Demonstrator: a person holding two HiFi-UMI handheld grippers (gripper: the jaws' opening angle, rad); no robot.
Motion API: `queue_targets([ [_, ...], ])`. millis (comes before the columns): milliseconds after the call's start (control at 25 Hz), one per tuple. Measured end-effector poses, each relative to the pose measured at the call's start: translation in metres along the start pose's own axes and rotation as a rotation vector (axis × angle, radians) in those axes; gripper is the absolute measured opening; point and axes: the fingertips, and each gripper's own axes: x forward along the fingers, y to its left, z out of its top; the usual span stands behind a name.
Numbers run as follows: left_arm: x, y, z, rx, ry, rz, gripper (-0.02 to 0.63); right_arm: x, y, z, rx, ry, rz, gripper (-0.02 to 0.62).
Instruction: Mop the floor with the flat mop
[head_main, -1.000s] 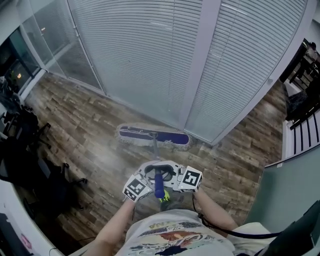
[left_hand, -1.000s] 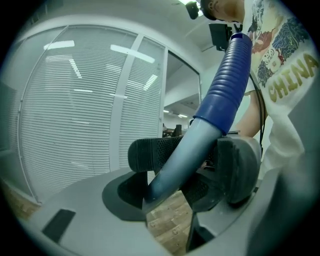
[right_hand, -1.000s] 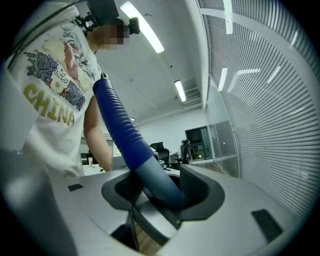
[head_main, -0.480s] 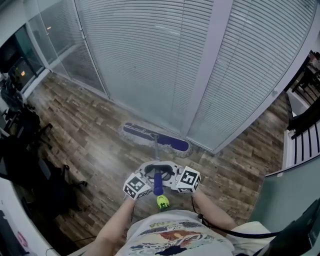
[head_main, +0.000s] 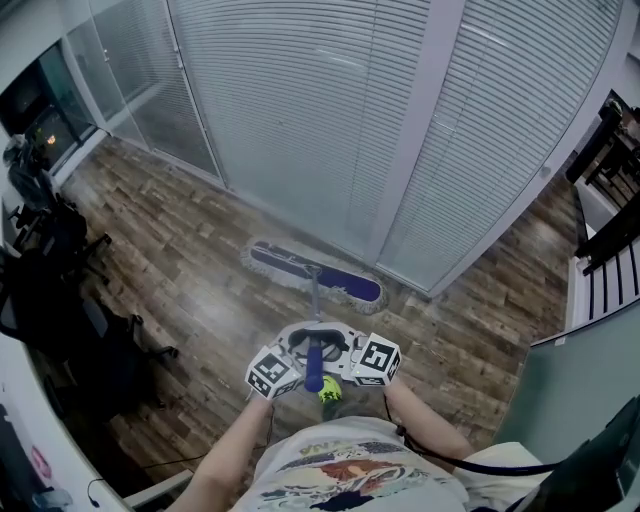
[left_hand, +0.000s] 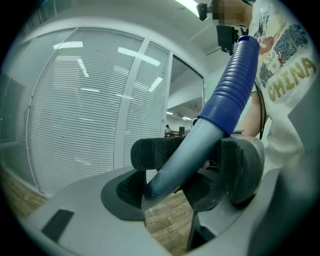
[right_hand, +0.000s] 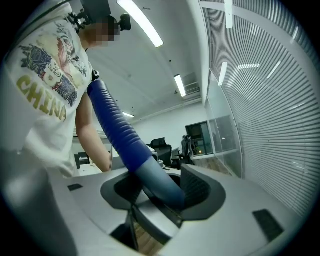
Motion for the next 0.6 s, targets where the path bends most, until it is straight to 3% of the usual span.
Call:
queue_targets([
  [240, -0.063, -0.069, -0.023, -0.01, -0.01, 0.02, 0.19, 0.015, 0.096, -0.016, -0.007, 0.012, 0.018, 0.219],
  [600, -0.17, -0.215, -0.072, -0.01, -0.019, 0.048, 0.19, 0.027, 0.28, -0.054, -0.014, 0.02, 0.041, 0.221],
])
